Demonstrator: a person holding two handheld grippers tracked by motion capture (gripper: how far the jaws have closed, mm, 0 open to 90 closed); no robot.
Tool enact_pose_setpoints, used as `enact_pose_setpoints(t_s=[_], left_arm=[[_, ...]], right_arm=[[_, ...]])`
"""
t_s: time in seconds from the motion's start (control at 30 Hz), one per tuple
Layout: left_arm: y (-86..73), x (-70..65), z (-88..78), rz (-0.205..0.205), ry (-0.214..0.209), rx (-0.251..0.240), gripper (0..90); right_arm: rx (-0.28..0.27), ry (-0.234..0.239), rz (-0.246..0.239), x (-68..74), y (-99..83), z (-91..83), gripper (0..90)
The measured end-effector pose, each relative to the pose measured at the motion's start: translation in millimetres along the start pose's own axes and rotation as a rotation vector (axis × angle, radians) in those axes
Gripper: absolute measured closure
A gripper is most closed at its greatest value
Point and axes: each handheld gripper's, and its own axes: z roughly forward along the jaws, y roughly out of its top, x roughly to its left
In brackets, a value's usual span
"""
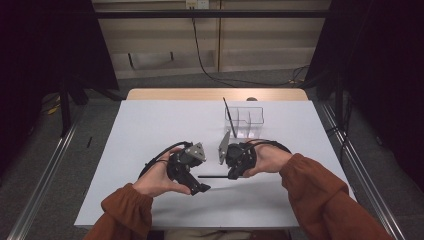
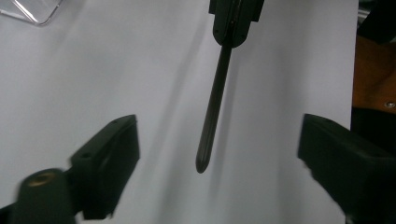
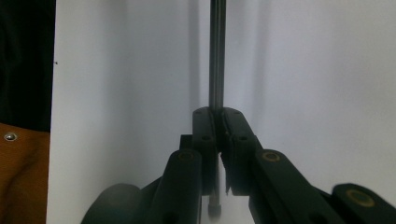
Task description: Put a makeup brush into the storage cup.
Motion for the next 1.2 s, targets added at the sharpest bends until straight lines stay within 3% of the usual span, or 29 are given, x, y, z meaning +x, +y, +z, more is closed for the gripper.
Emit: enact_pose_setpoints(t_s=[0.07, 0.17, 0.23, 0.47, 0.57, 0.8, 1.2], left_arm=[[1.5, 2.8, 0.7, -0.011, -0.02, 0.001, 27.5], [2.7, 7.0, 3.1, -0.026, -0.02, 0.043, 41.2], [3.6, 9.8, 4.8, -0.043, -0.022, 0.075, 43.6], [5.1, 11.9, 7.3, -0.06, -0.058, 0.104, 61.4], [4.4, 11.7, 8.3, -0.042, -0.067, 0.128, 65.0], [3.9, 15.7, 11.1, -0.05, -0.09, 0.147, 68.5], [5.2, 16.3, 15.0, -0.03, -0.105, 0.124, 80.1]], right_arm=[[0.0, 0.001, -0.002, 0.3, -0.5, 0.2, 84.7], [-0.001, 0.003, 0.0, 1.0, -0.6, -1.2, 84.7], [0.0, 0.006, -0.006, 1.7, -0.5, -0.9, 84.7], [0.021, 0.005, -0.015, 0.7, 3.8, 3.2, 84.7], [0.018, -0.001, -0.017, 0.2, 4.4, 3.1, 84.7], [0.016, 0.003, -0.019, 1.4, 6.3, 3.3, 84.7], [-0.004, -0.002, -0.028, 1.7, 7.3, 4.0, 84.7]])
